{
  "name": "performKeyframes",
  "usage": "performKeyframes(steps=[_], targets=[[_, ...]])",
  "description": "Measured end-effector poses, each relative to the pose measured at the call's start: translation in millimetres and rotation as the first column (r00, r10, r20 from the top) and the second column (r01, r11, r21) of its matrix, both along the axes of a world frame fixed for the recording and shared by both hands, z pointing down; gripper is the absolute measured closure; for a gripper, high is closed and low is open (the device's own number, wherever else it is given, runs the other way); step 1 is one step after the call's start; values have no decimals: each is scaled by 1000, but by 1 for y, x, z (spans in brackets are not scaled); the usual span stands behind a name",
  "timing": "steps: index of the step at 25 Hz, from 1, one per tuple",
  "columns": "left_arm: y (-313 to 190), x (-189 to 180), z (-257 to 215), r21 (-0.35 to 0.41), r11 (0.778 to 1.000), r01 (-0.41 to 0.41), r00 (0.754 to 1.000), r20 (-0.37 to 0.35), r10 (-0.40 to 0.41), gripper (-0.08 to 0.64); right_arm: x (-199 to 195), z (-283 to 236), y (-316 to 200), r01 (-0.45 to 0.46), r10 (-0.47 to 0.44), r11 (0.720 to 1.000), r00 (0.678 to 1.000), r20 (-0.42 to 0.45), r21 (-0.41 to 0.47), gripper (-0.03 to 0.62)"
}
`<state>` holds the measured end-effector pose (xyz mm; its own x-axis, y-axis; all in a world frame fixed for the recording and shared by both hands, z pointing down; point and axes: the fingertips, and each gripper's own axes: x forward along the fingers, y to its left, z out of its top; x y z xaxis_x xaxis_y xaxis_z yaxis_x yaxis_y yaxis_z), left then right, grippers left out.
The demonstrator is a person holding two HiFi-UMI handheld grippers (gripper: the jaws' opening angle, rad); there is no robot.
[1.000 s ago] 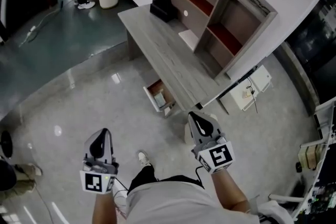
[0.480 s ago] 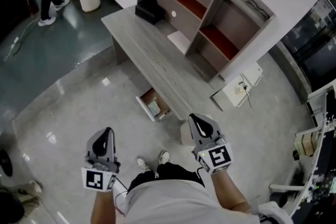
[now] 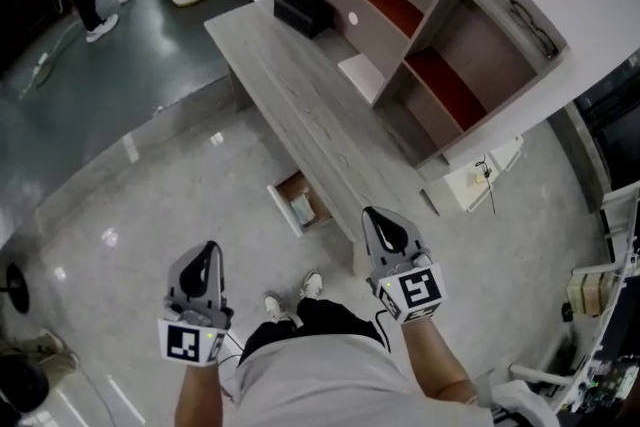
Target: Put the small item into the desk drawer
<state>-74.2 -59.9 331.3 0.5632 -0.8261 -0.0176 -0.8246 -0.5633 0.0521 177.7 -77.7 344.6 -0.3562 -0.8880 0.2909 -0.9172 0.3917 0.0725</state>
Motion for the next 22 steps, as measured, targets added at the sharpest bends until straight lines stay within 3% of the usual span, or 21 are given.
performKeyframes(steps=[4,10,22], targets=[[-6,-2,5,-18,1000,23,1000,-2,-23,543,-7,19,-13,15,-16,999,1000,-17,-44,571],[-8,-7,20,-58,998,15,1000,-1,-15,543,-13,59,-21,-37,28,993,997,-77,-114,571],[-8,-5,60,-123,991,-47,997,-62,39,543,-47,130,-40,-54,23,972,990,-138,-228,568]])
